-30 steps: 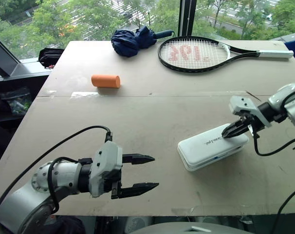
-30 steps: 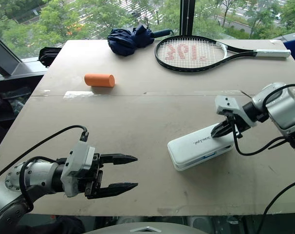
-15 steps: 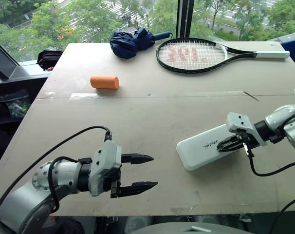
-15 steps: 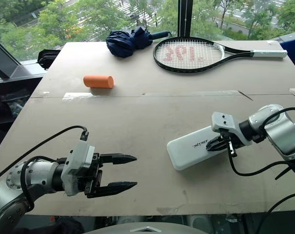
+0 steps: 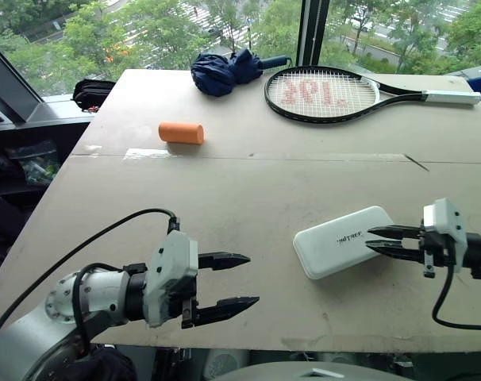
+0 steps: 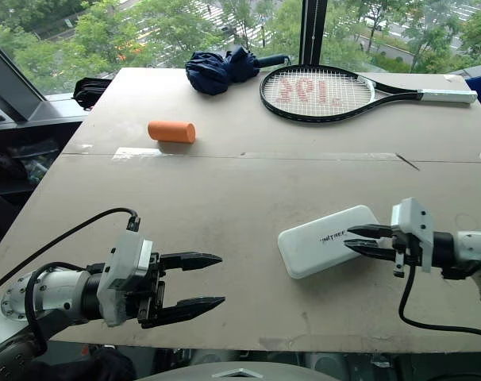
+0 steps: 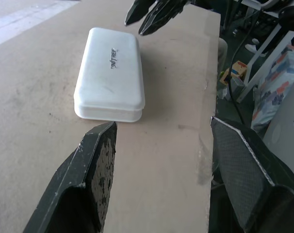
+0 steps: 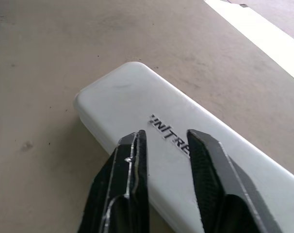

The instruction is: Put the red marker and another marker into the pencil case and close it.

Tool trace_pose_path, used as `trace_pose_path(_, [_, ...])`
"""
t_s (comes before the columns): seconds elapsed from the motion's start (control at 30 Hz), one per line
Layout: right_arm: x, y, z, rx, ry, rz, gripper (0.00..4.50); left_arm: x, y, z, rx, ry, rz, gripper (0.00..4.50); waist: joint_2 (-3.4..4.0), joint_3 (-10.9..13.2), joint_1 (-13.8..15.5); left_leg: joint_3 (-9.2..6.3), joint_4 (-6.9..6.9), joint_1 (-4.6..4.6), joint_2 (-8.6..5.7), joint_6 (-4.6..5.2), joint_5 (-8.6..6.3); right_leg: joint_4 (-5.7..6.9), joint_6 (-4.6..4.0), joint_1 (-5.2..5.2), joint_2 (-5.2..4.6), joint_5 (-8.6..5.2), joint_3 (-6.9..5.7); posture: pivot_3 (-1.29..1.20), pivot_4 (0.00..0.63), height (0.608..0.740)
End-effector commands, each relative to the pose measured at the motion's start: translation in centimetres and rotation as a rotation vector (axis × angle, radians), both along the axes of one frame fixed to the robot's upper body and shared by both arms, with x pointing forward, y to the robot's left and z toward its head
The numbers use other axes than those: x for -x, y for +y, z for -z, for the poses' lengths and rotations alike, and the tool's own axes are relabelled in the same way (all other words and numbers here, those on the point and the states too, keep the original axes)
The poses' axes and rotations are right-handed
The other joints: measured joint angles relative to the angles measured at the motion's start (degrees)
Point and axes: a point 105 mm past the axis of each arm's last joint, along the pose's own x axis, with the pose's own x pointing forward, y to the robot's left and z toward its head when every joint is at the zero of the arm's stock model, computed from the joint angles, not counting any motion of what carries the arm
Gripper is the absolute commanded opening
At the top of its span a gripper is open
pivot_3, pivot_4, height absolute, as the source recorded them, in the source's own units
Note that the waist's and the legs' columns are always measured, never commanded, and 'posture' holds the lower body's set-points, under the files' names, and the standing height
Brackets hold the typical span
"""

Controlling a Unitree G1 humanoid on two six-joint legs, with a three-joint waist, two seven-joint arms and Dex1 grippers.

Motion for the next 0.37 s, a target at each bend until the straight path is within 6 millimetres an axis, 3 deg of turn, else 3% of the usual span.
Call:
trace_pose_path(0.03, [3.0,-2.6,-1.8,0.033,-0.063,0.099,3.34,0.2,1.0,-0.3,-0.022,-0.010,-0.044,3.12,0.00,0.00,-0.25,0.02,-0.04,0.04,0.01,0.00,0.00,-0.03,0.00,0.01,0.02,-0.01,0.02,0.00,0.150,0.730])
trace_pose_path(0.1, [5.1,-3.9,-2.0,0.049,-0.067,0.173,4.10,0.3,1.6,-0.1,-0.028,0.008,-0.076,3.12,0.05,-0.01,-0.49,0.11,-0.05,0.15,0.06,0.00,0.00,0.03,-0.02,0.03,0.08,-0.02,0.06,0.00,0.150,0.730])
trace_pose_path(0.17, [6.5,-4.9,-2.1,0.063,-0.060,0.235,4.41,0.4,1.8,-0.1,-0.029,0.016,-0.097,3.12,0.10,-0.05,-0.52,0.24,-0.07,0.29,0.17,0.00,0.00,0.05,-0.21,0.08,0.17,-0.13,0.15,0.00,0.150,0.730])
trace_pose_path(0.37, [8.0,-5.5,-1.3,0.068,-0.027,0.283,4.41,0.6,1.1,0.5,-0.053,0.033,-0.088,3.12,-0.02,-0.03,-0.57,0.60,-0.11,0.65,0.25,0.00,-0.01,0.01,-0.23,0.30,0.18,-0.18,0.48,0.00,0.150,0.730])
